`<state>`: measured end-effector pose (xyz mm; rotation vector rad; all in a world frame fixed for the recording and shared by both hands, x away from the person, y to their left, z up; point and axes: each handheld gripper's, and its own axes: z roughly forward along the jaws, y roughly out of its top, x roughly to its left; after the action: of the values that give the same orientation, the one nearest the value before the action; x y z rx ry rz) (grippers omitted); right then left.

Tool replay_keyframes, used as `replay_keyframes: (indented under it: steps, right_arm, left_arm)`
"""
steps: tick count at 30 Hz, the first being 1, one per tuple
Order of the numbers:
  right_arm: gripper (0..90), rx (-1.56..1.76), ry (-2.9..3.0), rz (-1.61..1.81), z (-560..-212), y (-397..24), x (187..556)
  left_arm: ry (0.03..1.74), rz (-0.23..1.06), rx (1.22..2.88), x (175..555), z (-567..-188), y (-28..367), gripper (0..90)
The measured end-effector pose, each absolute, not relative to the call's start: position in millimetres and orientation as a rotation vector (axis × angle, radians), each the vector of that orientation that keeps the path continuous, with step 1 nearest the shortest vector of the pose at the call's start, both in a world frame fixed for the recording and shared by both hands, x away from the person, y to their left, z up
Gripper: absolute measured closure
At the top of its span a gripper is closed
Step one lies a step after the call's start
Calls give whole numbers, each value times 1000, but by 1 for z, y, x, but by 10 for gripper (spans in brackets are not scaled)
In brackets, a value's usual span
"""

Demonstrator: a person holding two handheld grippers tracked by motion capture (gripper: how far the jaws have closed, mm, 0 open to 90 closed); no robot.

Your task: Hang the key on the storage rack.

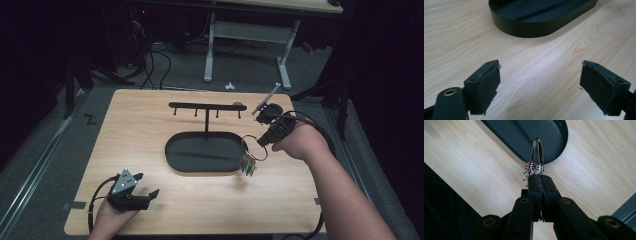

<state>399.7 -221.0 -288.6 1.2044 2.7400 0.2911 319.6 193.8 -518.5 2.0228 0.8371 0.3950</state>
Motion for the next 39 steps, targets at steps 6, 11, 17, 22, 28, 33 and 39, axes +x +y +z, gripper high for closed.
replay_keyframes:
  steps: [6,11,17,22,28,33,39]
  right_arm:
    - [881,1183,2743,298,-286,-215,406]
    - [880,1191,2737,313,-285,-210,415]
    - [881,1209,2732,305,-286,-208,428]
    - [881,1210,2729,304,-283,-206,439]
    - [880,1242,2714,326,-279,-205,450]
    - [880,1243,2714,348,-278,-206,460]
    - [880,1229,2735,345,-285,-204,472]
  left_arm:
    - [833,393,2024,320,-518,194,172]
    - [833,392,2026,321,-519,194,173]
    - [833,393,2025,321,-518,195,175]
    - [832,393,2024,322,-518,195,176]
    - [835,392,2022,322,-519,197,178]
    - [838,389,2026,321,-519,198,179]
    - [841,389,2021,321,-519,199,181]
